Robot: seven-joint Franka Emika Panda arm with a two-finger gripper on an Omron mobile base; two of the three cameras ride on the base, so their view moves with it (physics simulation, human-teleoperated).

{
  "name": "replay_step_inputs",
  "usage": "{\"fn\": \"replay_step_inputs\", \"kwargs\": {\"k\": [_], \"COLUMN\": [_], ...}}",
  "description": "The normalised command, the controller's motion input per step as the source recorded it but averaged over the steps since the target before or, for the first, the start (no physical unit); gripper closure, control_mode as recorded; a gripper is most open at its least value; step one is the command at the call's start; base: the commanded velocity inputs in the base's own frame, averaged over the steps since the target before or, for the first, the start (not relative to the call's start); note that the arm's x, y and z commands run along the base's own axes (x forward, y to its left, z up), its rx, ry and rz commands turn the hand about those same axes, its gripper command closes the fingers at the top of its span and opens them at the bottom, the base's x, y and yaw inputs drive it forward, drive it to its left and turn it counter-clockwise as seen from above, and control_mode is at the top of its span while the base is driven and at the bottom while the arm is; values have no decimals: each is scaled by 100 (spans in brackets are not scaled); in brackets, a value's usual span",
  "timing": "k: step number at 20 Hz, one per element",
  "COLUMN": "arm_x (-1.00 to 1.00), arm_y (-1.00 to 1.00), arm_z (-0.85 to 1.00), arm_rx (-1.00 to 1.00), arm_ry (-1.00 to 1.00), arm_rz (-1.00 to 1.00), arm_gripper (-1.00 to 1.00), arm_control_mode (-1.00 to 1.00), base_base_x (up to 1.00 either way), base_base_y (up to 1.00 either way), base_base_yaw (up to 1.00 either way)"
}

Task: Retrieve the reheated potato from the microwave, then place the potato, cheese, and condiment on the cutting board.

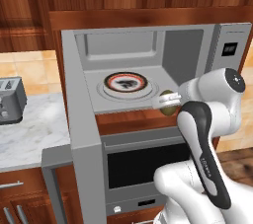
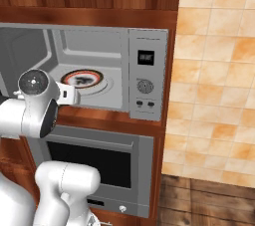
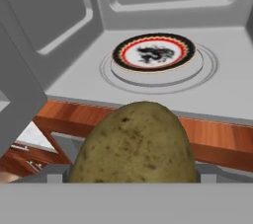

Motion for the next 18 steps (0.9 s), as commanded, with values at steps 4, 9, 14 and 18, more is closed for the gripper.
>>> {"fn": "replay_step_inputs", "kwargs": {"k": [4, 9, 14, 18], "arm_x": [0, 0, 0, 0], "arm_y": [0, 0, 0, 0], "arm_z": [0, 0, 0, 0], "arm_rx": [0, 0, 0, 0], "arm_ry": [0, 0, 0, 0], "arm_rz": [0, 0, 0, 0], "arm_gripper": [100, 100, 100, 100], "arm_control_mode": [-100, -100, -100, 100], "base_base_x": [0, 0, 0, 0], "base_base_y": [0, 0, 0, 0], "base_base_yaw": [0, 0, 0, 0]}}
